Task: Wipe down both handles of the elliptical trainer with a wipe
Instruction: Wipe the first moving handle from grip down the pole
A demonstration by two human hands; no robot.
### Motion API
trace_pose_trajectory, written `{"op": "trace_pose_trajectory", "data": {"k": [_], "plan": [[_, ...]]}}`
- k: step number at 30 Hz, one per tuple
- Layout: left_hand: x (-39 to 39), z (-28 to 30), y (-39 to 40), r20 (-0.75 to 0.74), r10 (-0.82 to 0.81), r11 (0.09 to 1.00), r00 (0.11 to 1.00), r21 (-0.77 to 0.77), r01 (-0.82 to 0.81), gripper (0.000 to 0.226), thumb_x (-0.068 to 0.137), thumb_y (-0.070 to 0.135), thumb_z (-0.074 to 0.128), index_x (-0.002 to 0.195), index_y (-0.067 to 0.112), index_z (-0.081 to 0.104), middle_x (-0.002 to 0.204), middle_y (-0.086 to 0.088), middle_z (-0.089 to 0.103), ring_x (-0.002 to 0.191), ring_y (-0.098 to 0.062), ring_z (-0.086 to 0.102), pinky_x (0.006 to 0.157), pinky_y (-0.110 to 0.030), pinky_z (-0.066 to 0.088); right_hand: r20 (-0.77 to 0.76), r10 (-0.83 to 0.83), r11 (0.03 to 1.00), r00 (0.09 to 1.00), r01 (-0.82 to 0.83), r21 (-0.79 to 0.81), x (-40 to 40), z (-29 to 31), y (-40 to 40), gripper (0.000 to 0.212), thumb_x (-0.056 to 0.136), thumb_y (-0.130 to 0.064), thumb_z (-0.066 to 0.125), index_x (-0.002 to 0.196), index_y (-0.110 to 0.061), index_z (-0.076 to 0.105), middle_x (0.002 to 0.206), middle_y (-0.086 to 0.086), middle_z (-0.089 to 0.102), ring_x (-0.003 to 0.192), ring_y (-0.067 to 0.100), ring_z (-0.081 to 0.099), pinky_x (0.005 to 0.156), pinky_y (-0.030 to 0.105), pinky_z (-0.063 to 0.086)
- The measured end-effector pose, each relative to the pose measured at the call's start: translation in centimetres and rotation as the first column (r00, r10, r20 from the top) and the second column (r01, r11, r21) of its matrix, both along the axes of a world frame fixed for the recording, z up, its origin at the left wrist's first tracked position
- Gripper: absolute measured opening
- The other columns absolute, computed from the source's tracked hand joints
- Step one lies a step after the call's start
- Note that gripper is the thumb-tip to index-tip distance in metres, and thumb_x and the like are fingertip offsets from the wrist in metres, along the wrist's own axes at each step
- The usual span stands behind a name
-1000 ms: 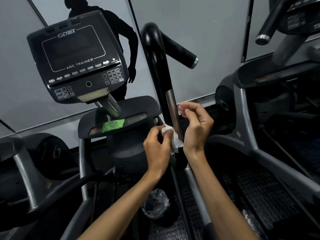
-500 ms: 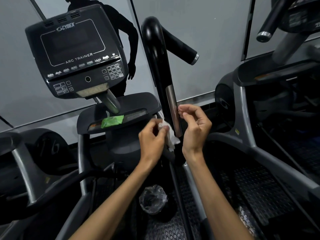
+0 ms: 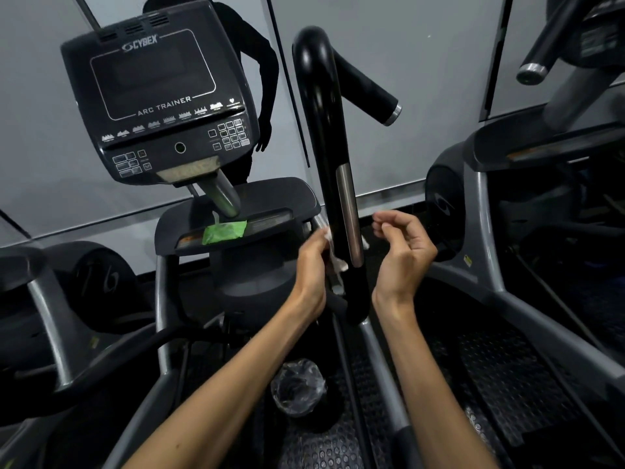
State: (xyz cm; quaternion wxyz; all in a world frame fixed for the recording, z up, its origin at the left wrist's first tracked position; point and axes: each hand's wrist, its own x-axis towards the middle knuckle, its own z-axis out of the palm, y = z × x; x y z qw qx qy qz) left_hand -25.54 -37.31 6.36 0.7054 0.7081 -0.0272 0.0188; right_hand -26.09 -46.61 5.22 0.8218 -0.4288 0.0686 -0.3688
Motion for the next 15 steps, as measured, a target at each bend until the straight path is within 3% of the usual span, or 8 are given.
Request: {"op": "trace_pose_trajectory", "data": {"k": [2, 6, 9, 13, 15], "plan": [[0.1, -0.1, 0.6, -0.102, -0.041, 0.998, 0.994, -0.050, 0.036, 0.062, 0.103, 0.006, 0.034, 0.056, 0.021, 0.072, 0.057, 0.005, 0.066, 0.050, -0.006, 0.060, 0.054, -0.025, 0.045, -0.007, -0.002, 1.000, 1.000, 0.002, 0.003, 0.1, -0.1, 0.0, 0.028, 0.086, 0.015, 0.052, 0.083, -0.004, 0.072, 0.077, 0.000, 0.071, 0.076, 0.008, 0.066, 0.073, 0.020, 0.052], [2.4, 1.1, 1.3, -0.042, -0.061, 0.991, 0.997, -0.124, 0.055, 0.040, 0.099, 0.001, 0.031, 0.088, 0.012, 0.068, 0.072, 0.003, 0.069, 0.063, -0.008, 0.060, 0.053, -0.022, 0.046, -0.018, 0.005, 1.000, 1.000, -0.005, -0.005, 0.2, -0.5, 0.1, 0.029, 0.086, 0.013, 0.054, 0.081, -0.009, 0.072, 0.078, 0.001, 0.071, 0.078, 0.009, 0.067, 0.075, 0.021, 0.052], [1.7, 0.2, 0.9, -0.118, -0.085, 0.994, 0.989, -0.082, 0.076, 0.054, 0.103, 0.012, 0.032, 0.069, 0.018, 0.073, 0.064, 0.004, 0.066, 0.055, -0.007, 0.056, 0.049, -0.018, 0.042, -0.036, -0.002, 1.000, 0.999, 0.002, -0.003, 0.2, -0.8, 0.1, 0.028, 0.086, 0.013, 0.054, 0.082, -0.008, 0.072, 0.079, 0.003, 0.070, 0.077, 0.008, 0.066, 0.074, 0.021, 0.052], [2.3, 0.2, 1.5, -0.221, -0.091, 0.989, 0.971, -0.134, 0.063, 0.039, 0.098, 0.015, 0.038, 0.065, 0.018, 0.058, 0.058, 0.003, 0.046, 0.052, -0.011, 0.042, 0.047, -0.022, 0.037, -0.044, -0.005, 1.000, 0.999, 0.005, -0.004, 0.1, -1.0, -0.2, 0.026, 0.085, 0.011, 0.055, 0.083, -0.008, 0.072, 0.079, 0.004, 0.070, 0.078, 0.008, 0.066, 0.074, 0.021, 0.052], [2.8, 0.8, 1.2, -0.218, -0.063, 0.984, 0.974, -0.179, 0.023, 0.056, 0.100, 0.012, 0.034, 0.049, 0.021, 0.056, 0.051, 0.006, 0.040, 0.044, -0.007, 0.037, 0.044, -0.021, 0.030, -0.041, -0.004, 1.000, 0.999, 0.004, -0.004, 0.0, -1.0, -0.2, 0.024, 0.084, 0.007, 0.056, 0.083, -0.009, 0.072, 0.080, 0.003, 0.071, 0.079, 0.010, 0.066, 0.074, 0.021, 0.052]]}}
